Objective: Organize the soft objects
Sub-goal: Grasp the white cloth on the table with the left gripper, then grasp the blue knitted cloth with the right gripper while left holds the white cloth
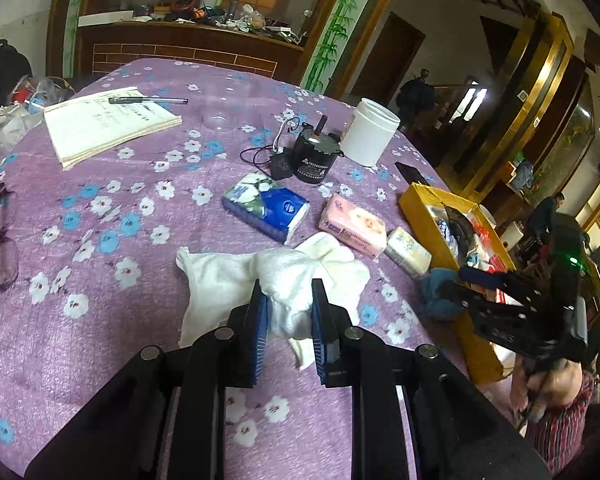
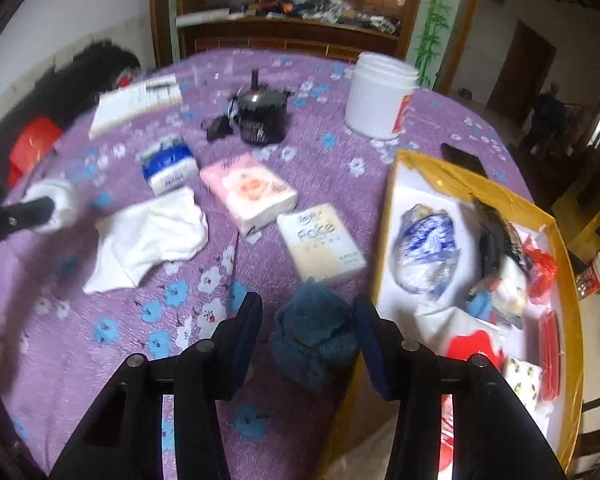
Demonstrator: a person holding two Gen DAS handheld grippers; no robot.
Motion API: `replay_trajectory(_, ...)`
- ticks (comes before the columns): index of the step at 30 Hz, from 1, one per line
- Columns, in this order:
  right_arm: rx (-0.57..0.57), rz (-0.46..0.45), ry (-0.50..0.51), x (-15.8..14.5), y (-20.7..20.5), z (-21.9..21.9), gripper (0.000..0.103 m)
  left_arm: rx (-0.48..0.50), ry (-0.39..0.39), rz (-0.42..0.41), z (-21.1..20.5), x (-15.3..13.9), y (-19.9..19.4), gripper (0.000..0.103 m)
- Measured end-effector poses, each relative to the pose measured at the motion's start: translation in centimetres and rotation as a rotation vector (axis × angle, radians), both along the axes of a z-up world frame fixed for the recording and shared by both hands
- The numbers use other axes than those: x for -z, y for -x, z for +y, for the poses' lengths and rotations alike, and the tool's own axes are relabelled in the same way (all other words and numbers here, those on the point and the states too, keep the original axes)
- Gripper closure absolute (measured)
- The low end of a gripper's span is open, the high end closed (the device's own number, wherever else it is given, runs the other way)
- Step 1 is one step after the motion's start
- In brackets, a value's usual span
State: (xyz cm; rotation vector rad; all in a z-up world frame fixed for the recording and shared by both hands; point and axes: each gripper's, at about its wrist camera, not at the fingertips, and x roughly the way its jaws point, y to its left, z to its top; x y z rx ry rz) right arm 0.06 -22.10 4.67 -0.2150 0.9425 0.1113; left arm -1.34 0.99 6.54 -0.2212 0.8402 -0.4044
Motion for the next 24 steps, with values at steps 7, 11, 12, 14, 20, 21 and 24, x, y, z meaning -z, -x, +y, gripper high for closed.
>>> replay_trajectory(7,-0.254,0.118,-0.536,-2.4,2.2,-0.3,0.054,0.004,0.009,0.015,0.6,1.0,0.2,0.086)
replay_trajectory(11,-0.166,0.035,-0.378,-3.2,2.4,-0.8,0.05,0.007,0.016,0.018,0.7,1.2,0.3,0.086)
replay_trajectory(12,-0.162,0.051,-0.378,-2.8,2.3,-0.9,0.051,0.009,0.015,0.018,0.6,1.2,0.2,0.086)
replay_trajectory(14,-0.143,0.053,-0.329,-2.1,2.3,-0.7,0.05,0.006,0.012,0.02,0.7,1.4,0.3,0.086)
replay_trajectory(20,-0.166,0.096,-0.24,-0.3,2.5,0.3,0.051,0.016,0.011,0.019,0.5,1.4,0.5,0.086)
replay_trajectory(21,-0.17,0.101,-0.212,-0.1,2.9,0.6,0.051,0.022,0.007,0.015,0.3,1.4,0.6,0.086)
replay_trajectory(24,-0.17,0.122,-0.14,1.0,3.2,1.1,0.052,0.038,-0.001,0.005,-0.1,1.3,0.8,0.086)
